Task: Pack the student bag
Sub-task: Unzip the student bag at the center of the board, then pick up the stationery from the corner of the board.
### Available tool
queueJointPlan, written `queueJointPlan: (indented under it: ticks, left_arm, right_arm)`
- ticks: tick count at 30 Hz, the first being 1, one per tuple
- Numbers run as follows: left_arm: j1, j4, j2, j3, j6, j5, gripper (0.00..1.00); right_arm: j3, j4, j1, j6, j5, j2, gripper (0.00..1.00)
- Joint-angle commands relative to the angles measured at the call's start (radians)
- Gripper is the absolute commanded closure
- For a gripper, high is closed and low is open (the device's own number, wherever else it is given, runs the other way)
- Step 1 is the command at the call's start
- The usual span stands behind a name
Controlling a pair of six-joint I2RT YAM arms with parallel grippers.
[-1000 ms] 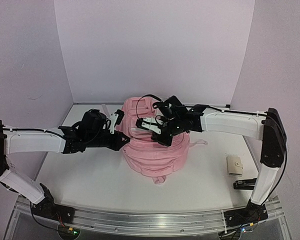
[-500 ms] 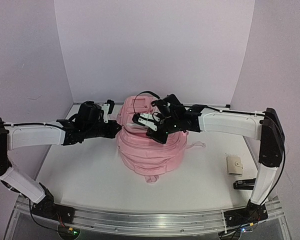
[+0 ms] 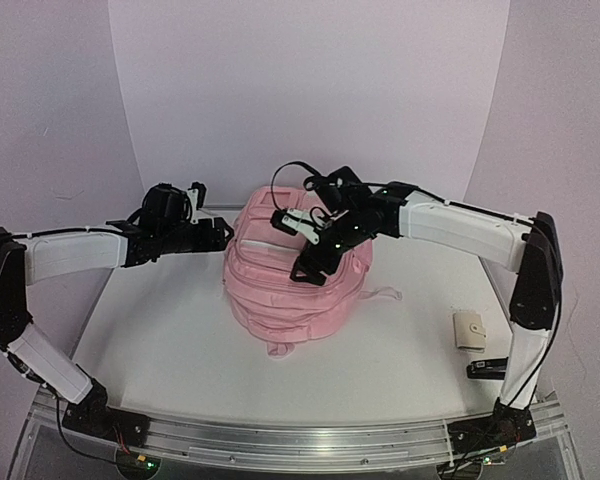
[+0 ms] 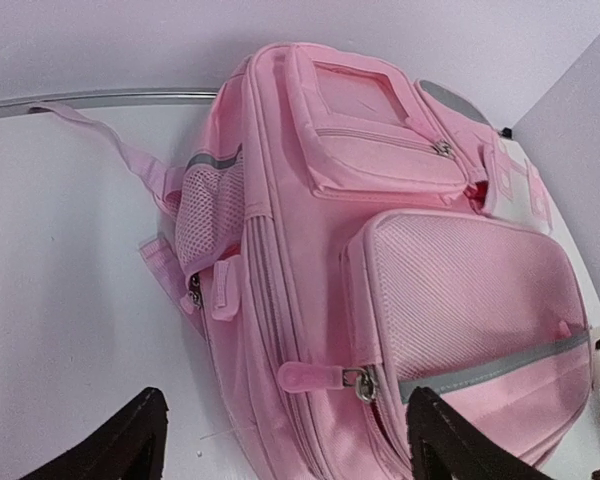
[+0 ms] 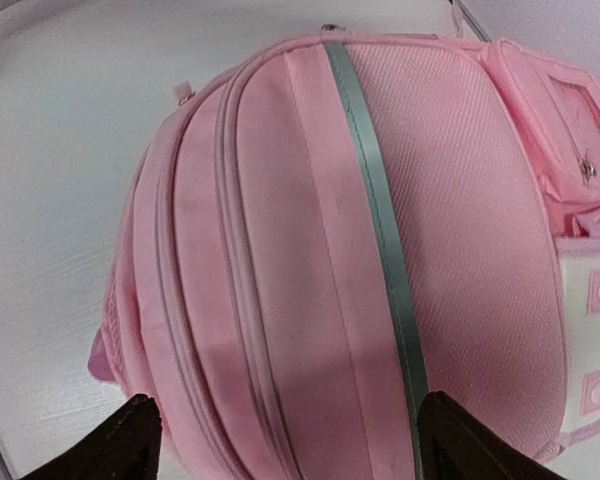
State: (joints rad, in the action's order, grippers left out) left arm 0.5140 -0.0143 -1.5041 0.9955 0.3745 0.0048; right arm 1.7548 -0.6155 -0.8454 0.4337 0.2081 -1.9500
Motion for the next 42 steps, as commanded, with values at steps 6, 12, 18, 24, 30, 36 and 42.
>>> queueJointPlan:
  ticks: [6,12,18,24,30,36,42]
  left_arm:
    - [0.061,-0.143,0.124,0.046,-0.051,0.035,0.00]
    - [0.085,-0.155,0.147,0.036,-0.035,0.029,0.00]
    - [0.099,-0.149,0.145,0.032,-0.027,0.025,0.00]
    - [0.102,-0.148,0.142,0.027,-0.023,0.009,0.00]
    - [0.102,-0.143,0.147,0.012,-0.015,0.005,0.00]
    - [0.101,-0.160,0.160,0.012,-0.013,-0.046,0.00]
    - [0.102,-0.156,0.192,0.001,-0.011,-0.060,0.00]
  right_arm:
    - [-0.257,-0.381,0.246,0.099,0.099,0.312,0.02]
    - [-0.470,-0.556,0.429,0.270,-0.044,0.475,0.04]
    - [-0.667,-0.646,0.595,0.460,-0.177,0.559,0.13]
    - [-0.794,-0.693,0.727,0.611,-0.258,0.573,0.18]
    - [-0.897,-0.631,0.753,0.642,-0.300,0.589,0.19]
    - [-0.985,-0.397,0.753,0.630,-0.401,0.549,0.25]
    - [-0.995,-0.318,0.752,0.639,-0.367,0.498,0.48]
